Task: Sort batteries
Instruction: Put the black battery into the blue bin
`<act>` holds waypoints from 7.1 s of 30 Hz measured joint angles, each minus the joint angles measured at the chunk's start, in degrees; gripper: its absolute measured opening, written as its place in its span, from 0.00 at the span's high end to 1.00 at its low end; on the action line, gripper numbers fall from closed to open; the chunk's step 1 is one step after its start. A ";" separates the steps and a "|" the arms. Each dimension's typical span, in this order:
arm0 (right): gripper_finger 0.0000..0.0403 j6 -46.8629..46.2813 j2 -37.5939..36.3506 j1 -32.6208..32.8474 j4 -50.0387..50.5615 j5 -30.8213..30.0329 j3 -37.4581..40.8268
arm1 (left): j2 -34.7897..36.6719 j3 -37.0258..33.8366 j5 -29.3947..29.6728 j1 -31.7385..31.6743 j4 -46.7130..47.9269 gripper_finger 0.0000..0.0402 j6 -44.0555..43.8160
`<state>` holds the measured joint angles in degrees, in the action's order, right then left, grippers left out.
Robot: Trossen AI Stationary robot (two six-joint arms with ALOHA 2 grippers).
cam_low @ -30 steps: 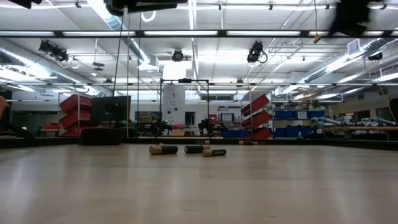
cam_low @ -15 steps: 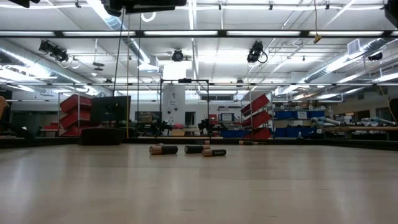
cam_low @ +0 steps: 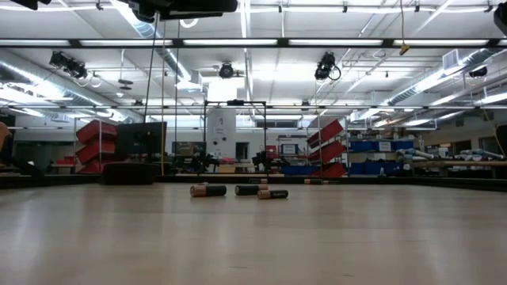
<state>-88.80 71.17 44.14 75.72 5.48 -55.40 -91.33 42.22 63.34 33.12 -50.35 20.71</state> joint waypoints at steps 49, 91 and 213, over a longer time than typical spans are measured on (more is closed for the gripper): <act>0.85 44.04 -3.43 -20.10 -12.11 -42.16 -5.07 | -2.97 -6.97 -35.46 -16.19 36.23 0.52 -40.73; 0.85 89.97 -3.14 -20.17 -86.29 -34.97 14.40 | 3.08 -6.84 -33.47 -10.27 1.55 0.96 -7.05; 0.75 57.54 -16.91 -14.38 -44.02 -18.02 7.39 | -19.19 -4.09 -33.86 -22.68 10.49 0.49 -32.22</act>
<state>-31.27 54.26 29.76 31.70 -12.54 -48.01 -110.52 38.13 29.48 10.44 -39.86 -11.51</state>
